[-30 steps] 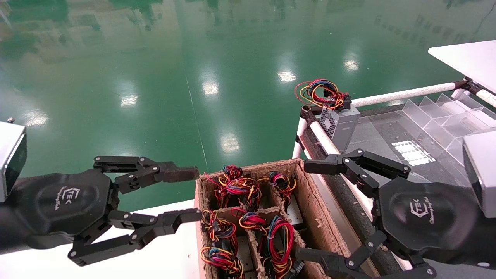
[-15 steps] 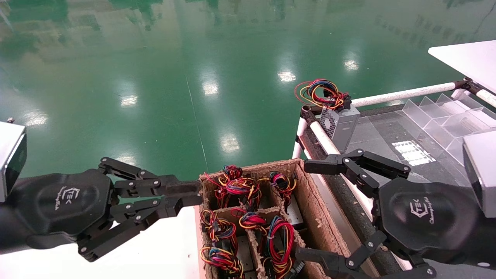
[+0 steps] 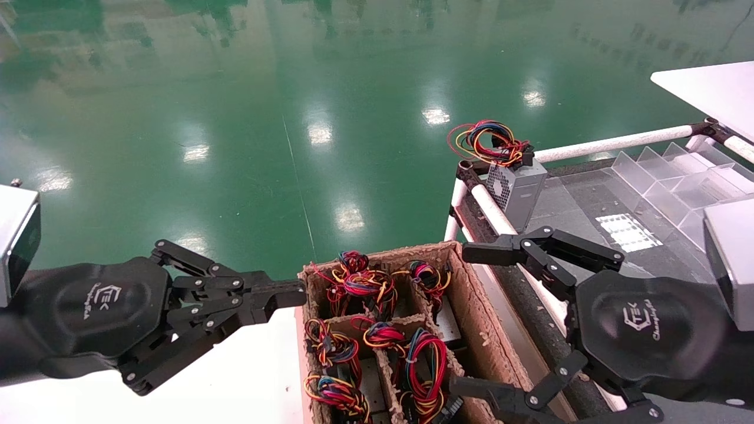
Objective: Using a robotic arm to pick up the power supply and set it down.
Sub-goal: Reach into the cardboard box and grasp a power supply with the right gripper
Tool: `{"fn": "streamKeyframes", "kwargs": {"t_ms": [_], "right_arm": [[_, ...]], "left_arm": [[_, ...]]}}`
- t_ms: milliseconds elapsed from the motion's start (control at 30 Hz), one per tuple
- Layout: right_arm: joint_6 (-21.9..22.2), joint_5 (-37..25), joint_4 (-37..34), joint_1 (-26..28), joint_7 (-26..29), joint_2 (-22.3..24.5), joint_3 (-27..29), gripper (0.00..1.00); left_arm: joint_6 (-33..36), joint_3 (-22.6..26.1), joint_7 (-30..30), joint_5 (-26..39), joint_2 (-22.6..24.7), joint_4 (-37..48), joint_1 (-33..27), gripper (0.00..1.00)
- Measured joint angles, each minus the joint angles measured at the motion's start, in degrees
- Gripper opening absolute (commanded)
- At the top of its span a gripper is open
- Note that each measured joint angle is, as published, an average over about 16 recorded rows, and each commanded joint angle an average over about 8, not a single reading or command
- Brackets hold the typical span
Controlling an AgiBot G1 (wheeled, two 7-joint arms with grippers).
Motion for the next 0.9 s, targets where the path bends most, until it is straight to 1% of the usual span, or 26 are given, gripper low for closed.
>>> {"fn": "streamKeyframes", "kwargs": {"t_ms": [233,667,800,900], "right_arm": [[0.7,-0.1,-1.0,-0.3,0.1,-0.3,-0.1,1.00],[4.4,-1.8,-5.2,-0.6,0.4,-1.9,-0.6,1.00],[5.5,-3.1,-5.9,-0.3,0.5,-2.2,-1.1,1.00],[6.7,-5.6,-6.5,0.6,0.3,-2.8,-2.1,1.00]], "left_arm": [[0.0,0.0,0.0,0.0,0.0,0.0,0.0,1.00],[0.0,0.0,0.0,0.0,0.0,0.0,0.0,1.00],[0.0,0.0,0.0,0.0,0.0,0.0,0.0,1.00],[0.0,0.0,0.0,0.0,0.0,0.0,0.0,1.00]]}}
